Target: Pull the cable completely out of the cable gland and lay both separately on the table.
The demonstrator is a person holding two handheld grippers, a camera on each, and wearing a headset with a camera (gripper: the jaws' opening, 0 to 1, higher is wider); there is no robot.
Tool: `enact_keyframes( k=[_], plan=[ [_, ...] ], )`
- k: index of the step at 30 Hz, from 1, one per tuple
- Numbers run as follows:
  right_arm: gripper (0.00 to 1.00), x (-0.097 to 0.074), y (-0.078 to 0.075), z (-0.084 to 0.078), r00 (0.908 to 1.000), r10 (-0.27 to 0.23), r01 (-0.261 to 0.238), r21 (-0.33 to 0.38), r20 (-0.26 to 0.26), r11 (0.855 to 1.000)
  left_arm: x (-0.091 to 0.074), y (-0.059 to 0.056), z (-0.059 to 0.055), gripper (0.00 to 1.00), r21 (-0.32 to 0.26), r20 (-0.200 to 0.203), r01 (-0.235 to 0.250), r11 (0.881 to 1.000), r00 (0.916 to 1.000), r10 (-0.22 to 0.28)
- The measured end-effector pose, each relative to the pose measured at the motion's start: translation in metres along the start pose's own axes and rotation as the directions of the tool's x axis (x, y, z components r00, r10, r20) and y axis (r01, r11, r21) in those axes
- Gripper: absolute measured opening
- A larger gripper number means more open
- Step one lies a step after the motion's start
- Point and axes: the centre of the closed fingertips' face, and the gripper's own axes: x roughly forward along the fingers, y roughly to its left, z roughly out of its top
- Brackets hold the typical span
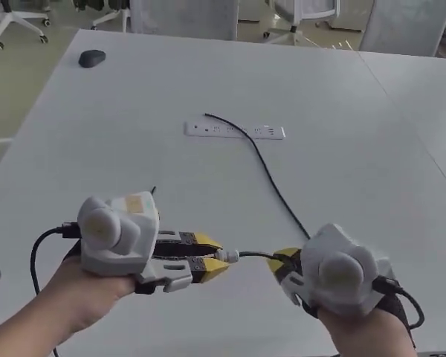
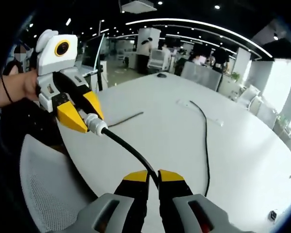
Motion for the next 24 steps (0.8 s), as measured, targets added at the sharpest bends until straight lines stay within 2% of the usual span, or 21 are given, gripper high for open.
enact_keyframes(
  k=[2,5,11,15,16,21,23,24],
  plan=[
    [0.01,0.001,-0.004,-0.006,1.0000,-0.004,0.004,0.043,-0.005,0.999,0.000,-0.001,0.000,0.15,-0.004,0.002,-0.001,1.000,1.0000,0.001],
    [0.01,0.001,-0.012,-0.017,0.9993,-0.037,0.038,0.122,-0.007,0.992,0.002,-0.003,0.000,0.15,-0.006,0.006,-0.007,1.000,1.0000,0.007],
    [0.01,0.005,-0.018,-0.038,0.9976,-0.058,0.065,0.249,-0.038,0.966,0.008,-0.007,-0.002,0.15,0.002,-0.001,-0.011,1.000,0.9999,0.011],
    [0.01,0.009,-0.018,-0.049,0.9968,-0.064,0.077,0.370,-0.047,0.926,0.010,-0.007,-0.004,0.15,0.011,-0.009,-0.019,1.000,0.9998,0.019],
    [0.01,0.010,-0.019,-0.051,0.9966,-0.066,0.079,0.362,-0.049,0.929,0.010,-0.007,-0.004,0.15,0.011,-0.010,-0.022,1.000,0.9997,0.022],
    [0.00,0.013,-0.013,-0.059,0.9963,-0.055,0.077,0.405,-0.066,0.911,0.013,-0.008,-0.008,0.15,0.019,-0.023,-0.027,0.999,0.9994,0.027],
    [0.01,0.014,-0.011,-0.062,0.9968,-0.047,0.071,0.434,-0.064,0.898,0.013,-0.009,-0.008,0.15,0.015,-0.022,-0.027,1.000,0.9994,0.027],
    [0.01,0.013,-0.011,-0.063,0.9972,-0.047,0.069,0.463,-0.058,0.884,0.013,-0.010,-0.008,0.15,0.016,-0.024,-0.028,0.999,0.9993,0.028]
  ],
)
